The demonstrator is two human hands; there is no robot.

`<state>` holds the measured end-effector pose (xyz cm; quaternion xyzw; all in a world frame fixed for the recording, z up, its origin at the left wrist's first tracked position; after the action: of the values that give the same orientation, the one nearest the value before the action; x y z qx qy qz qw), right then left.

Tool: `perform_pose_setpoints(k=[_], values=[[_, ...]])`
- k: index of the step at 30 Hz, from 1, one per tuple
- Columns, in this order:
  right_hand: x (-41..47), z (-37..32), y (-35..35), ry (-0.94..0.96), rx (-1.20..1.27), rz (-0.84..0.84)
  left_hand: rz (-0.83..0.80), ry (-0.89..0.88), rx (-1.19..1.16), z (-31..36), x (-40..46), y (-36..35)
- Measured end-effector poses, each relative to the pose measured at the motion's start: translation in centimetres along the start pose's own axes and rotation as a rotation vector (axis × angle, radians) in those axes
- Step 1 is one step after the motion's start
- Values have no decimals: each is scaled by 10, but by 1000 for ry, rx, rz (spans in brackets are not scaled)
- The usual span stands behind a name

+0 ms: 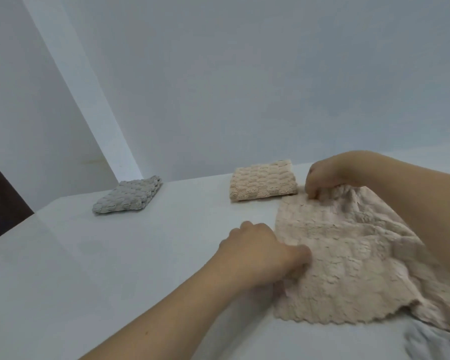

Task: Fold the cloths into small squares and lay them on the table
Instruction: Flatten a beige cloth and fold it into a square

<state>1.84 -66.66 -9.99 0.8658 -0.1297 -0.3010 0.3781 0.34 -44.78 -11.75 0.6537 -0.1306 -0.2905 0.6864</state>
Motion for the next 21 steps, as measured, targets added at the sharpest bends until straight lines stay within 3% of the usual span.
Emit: perform_pose_setpoints(k=[4, 9, 13, 18, 21], values=[[-32, 18, 20, 19, -15, 240, 72, -124, -136, 34, -22, 1], [-79, 13, 43, 274, 640, 430, 309, -176, -550, 25, -53, 39], [-131, -22, 54, 354, 928, 460, 441, -37, -763, -15, -76, 103], [-183, -90, 53, 492, 982, 389, 382, 135, -627, -80, -99, 167], [-195, -120, 45, 559, 978, 414, 501, 129, -435, -111, -111, 192]])
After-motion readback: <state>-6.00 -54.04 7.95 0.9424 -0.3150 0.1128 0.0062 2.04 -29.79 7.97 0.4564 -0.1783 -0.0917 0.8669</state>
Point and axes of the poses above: each hand's wrist, its own x-axis towards the middle knuckle, its own y-axis out of the back of the hand, z = x × y, the point moved 5 cm from there along x, towards the middle knuckle, and after that the axes turned 14 degrees about x, right-handed, at the moved point
